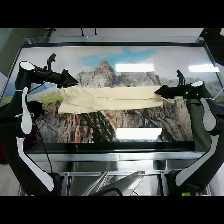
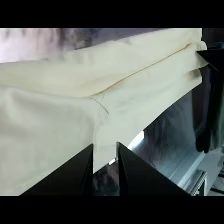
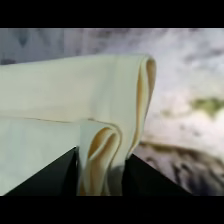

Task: Fold the shirts.

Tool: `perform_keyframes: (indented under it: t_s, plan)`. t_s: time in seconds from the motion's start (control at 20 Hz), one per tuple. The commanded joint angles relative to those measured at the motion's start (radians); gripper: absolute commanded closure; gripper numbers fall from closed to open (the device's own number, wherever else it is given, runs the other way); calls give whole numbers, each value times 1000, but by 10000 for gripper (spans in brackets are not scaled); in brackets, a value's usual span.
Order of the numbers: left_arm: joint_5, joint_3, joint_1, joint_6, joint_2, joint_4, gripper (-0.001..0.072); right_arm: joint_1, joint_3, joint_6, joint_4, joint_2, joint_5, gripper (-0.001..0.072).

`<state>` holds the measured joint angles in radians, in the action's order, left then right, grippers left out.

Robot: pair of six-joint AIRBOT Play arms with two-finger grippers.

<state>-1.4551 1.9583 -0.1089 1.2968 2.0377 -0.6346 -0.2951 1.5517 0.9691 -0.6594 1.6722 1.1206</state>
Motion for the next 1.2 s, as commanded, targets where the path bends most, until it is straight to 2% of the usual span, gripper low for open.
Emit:
perform_keyframes:
  t_s: [0.0, 0.05, 0.1, 0.15, 0.3, 0.45, 0.65, 0.95, 1.15]
  plan:
    - [52, -10, 86, -24, -3, -2, 540, 11, 2, 4, 9, 18, 57, 618]
    - [85, -10, 119, -24, -3, -3, 541, 8, 8, 4, 21, 13, 79, 687]
    - [123, -10, 156, -26, -1, -4, 652, 8, 19, 4, 30, 4, 106, 688]
    - [163, -10, 199, -46, 2, -4, 693, 8, 35, 3, 33, -10, 128, 688]
    - [320, -10, 347, -58, 33, -89, 693, 6, 99, 27, 51, -64, 187, 689]
    - [428, -10, 493, -53, 106, -131, 693, -2, 182, 58, 121, -110, 323, 689]
    - [571, -9, 627, 10, 196, -128, 693, -14, 262, 100, 220, -182, 474, 689]
    - [590, 143, 716, 103, 284, -120, 693, -58, 267, 105, 231, -272, 504, 689]
    - [668, 86, 761, 83, 283, 69, 692, -96, 267, 105, 235, -277, 522, 689]
